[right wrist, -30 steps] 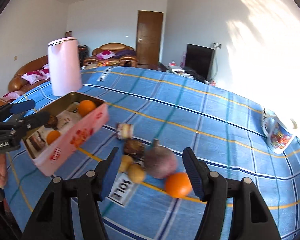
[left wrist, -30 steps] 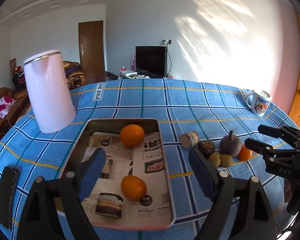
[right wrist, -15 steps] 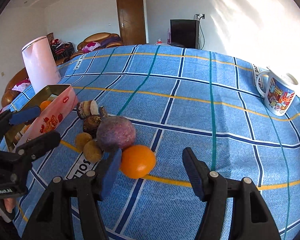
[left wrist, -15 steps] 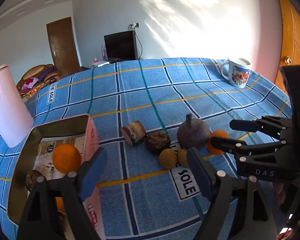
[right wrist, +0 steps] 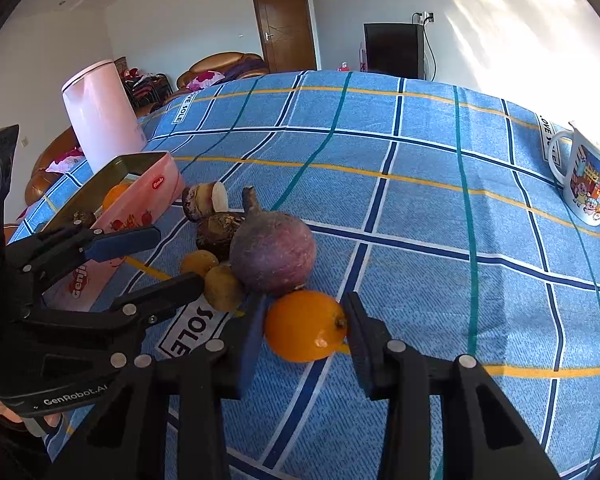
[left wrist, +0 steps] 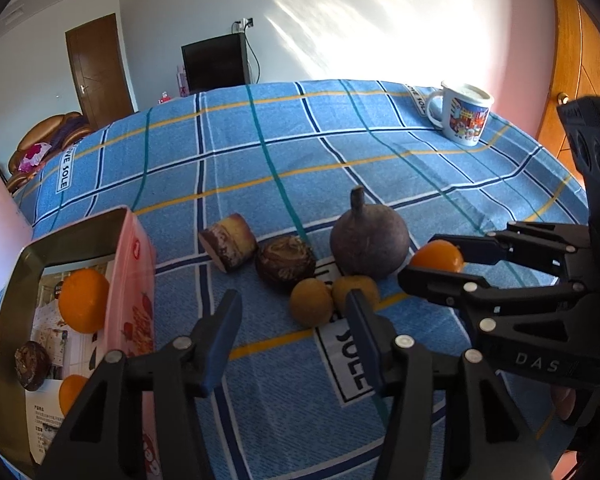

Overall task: Organize fruits
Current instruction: 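Grasp a small mandarin orange with the right gripper, then grasp a small yellow fruit with the left gripper while the right gripper holds the orange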

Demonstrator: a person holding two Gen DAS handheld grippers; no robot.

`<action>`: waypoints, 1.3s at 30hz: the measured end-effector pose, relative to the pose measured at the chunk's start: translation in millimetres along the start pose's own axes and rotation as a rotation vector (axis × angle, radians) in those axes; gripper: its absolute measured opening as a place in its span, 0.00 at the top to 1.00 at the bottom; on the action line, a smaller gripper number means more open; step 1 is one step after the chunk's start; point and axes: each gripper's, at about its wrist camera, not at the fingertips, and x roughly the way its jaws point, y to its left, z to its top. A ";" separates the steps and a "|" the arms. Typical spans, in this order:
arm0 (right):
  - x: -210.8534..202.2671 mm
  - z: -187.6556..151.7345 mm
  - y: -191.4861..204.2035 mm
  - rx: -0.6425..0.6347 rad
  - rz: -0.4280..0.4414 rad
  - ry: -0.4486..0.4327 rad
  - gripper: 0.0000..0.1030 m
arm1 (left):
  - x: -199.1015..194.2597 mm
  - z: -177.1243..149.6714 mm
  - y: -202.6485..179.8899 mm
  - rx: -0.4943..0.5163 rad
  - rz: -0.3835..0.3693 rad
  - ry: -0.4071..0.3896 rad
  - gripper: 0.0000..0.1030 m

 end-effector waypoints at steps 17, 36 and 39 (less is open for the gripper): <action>-2.5 0.4 4.6 -0.026 -0.008 -0.016 0.60 | 8.5 -1.2 2.5 -0.030 -0.108 0.034 0.75; -36.8 -6.6 12.9 -0.064 -0.018 -0.198 0.61 | -20.9 -2.9 9.7 -0.047 -0.020 -0.121 0.76; -39.9 -7.2 14.1 -0.070 -0.023 -0.215 0.61 | -24.9 -3.6 10.8 -0.052 -0.011 -0.145 0.76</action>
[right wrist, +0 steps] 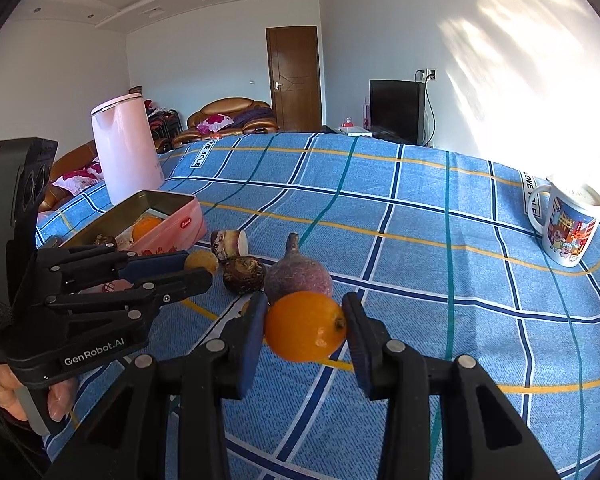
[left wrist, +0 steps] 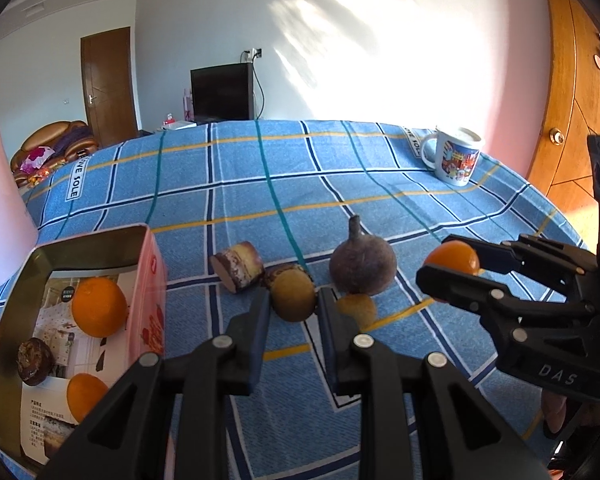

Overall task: Organize fruits
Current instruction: 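Grasp a small yellow fruit with the left gripper while the right gripper holds the orange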

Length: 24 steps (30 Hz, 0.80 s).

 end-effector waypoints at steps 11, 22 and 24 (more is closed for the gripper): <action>-10.8 -1.1 3.9 -0.014 -0.015 -0.057 0.61 | -14.9 -2.3 -0.7 0.007 0.035 -0.076 0.75; -18.4 -1.5 6.1 -0.023 -0.046 -0.097 0.61 | -27.5 -3.8 -0.3 0.003 0.064 -0.139 0.76; -19.7 -1.9 7.1 -0.028 -0.052 -0.103 0.61 | -29.1 -3.8 0.2 0.001 0.068 -0.147 0.76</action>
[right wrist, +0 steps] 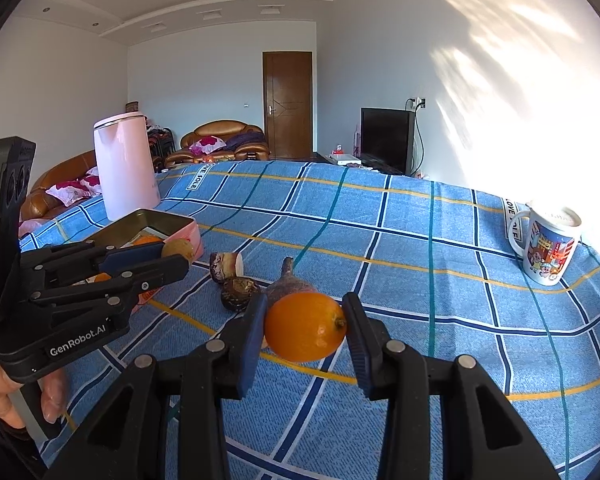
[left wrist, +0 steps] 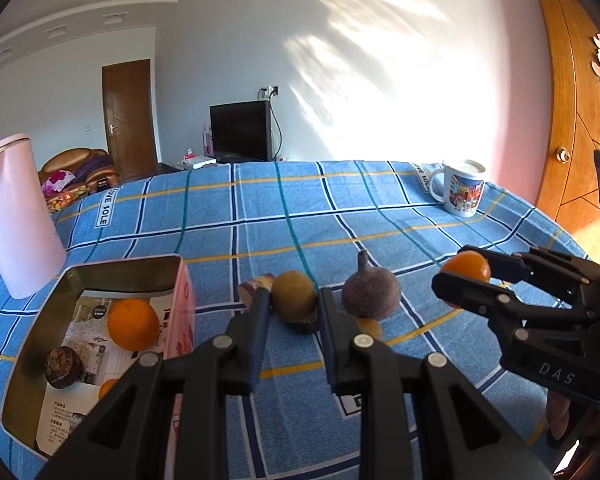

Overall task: Organize fruits
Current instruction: 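Grasp a small yellow fruit with the left gripper while the right gripper holds the orange, then carry the yellow fruit and orange over the tin box and release both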

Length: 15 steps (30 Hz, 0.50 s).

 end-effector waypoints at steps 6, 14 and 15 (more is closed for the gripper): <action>-4.5 -0.5 3.1 -0.014 -0.019 -0.020 0.61 | -7.0 -0.5 -1.1 0.006 0.039 -0.035 0.76; 1.9 1.6 15.8 -0.056 -0.015 0.004 0.61 | -5.6 0.5 7.9 -0.009 0.073 -0.031 0.76; 3.4 2.1 16.3 -0.055 -0.012 0.008 0.61 | -5.5 0.5 10.3 -0.010 0.077 -0.029 0.76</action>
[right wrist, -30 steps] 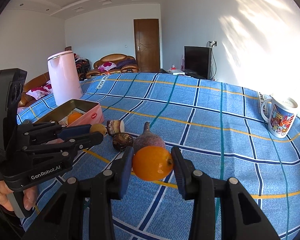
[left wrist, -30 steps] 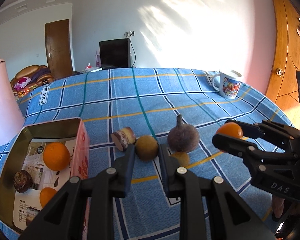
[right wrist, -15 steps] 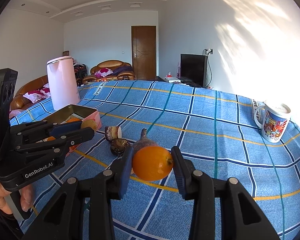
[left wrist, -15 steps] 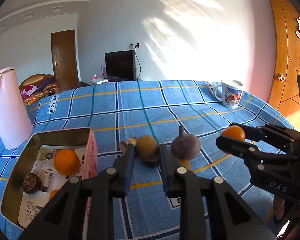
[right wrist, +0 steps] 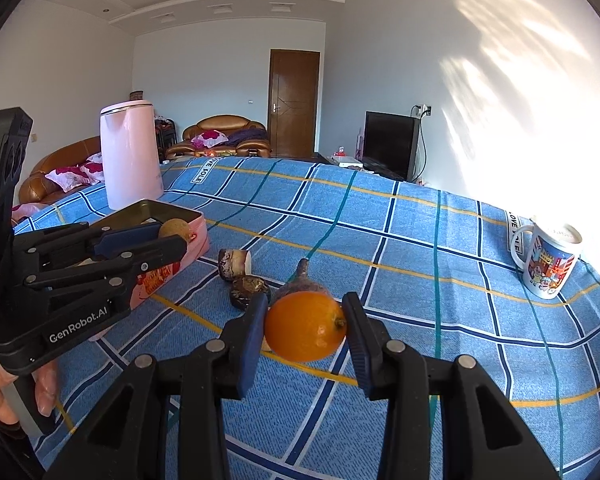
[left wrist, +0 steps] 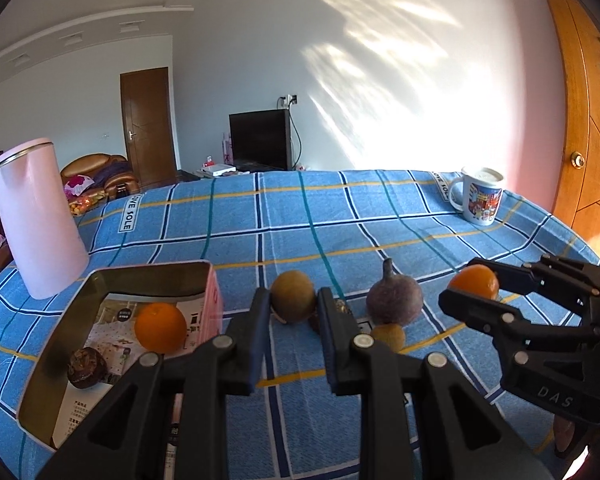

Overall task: Organize fruits
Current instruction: 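Carry the yellow fruit and orange over the tin box and release both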

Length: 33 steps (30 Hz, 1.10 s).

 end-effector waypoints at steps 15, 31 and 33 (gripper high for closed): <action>32.2 47.5 71.3 -0.114 0.134 0.026 0.61 | -14.5 6.3 83.5 -0.113 0.101 0.009 0.75; 96.9 58.6 149.4 -0.177 0.283 0.122 0.61 | 6.2 0.3 162.8 -0.190 0.198 0.122 0.75; 104.0 57.1 155.1 -0.174 0.287 0.136 0.60 | 8.3 -1.0 163.6 -0.187 0.199 0.130 0.75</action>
